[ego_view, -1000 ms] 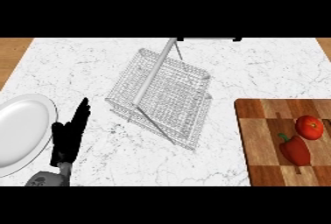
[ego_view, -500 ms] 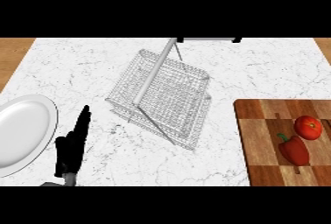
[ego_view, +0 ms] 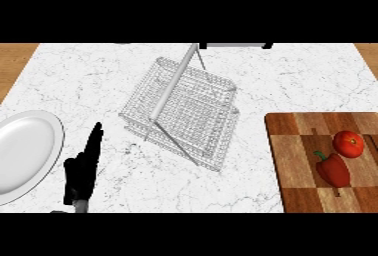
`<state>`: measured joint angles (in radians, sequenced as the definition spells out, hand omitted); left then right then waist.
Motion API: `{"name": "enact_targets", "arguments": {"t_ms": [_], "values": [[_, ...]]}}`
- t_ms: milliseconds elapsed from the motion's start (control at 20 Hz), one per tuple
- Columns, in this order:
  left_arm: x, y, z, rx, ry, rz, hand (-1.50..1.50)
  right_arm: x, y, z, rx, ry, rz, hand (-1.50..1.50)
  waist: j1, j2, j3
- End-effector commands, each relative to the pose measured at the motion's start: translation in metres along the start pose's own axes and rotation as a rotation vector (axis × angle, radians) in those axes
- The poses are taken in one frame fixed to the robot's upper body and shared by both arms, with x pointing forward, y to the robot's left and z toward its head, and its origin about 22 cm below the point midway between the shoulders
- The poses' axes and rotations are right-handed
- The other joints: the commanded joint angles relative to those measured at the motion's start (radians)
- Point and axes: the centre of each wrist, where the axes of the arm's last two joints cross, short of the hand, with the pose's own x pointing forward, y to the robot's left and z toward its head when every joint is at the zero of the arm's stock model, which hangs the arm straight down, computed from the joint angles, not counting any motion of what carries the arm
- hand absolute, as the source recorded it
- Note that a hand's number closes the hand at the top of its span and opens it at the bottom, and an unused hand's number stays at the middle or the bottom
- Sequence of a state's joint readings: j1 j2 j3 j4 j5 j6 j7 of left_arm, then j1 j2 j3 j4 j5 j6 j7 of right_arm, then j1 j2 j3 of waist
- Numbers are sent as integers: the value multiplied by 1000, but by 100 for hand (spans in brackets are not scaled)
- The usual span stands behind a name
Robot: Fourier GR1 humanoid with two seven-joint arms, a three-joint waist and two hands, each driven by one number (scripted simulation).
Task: Pick the tomato from the cutting board and place it in the tiered basket
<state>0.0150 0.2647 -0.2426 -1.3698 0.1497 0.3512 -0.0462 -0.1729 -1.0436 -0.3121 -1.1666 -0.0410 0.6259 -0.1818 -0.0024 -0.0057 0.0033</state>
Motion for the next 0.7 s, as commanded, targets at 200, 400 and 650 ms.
{"name": "enact_targets", "arguments": {"t_ms": [200, 400, 650], "values": [[-24, -9, 14, -1, 81, -2, 0, 29, 39, -15, -38, 88, 204, -150, -1, 4, -4], [-17, -3, 4, 5, 77, 8, 0, 38, 80, -22, -41, 100, 256, -150, -3, 5, -4], [-5, 5, 13, -6, 63, 0, 0, 29, 106, -25, -19, 153, 389, -150, 3, 5, -3]]}}
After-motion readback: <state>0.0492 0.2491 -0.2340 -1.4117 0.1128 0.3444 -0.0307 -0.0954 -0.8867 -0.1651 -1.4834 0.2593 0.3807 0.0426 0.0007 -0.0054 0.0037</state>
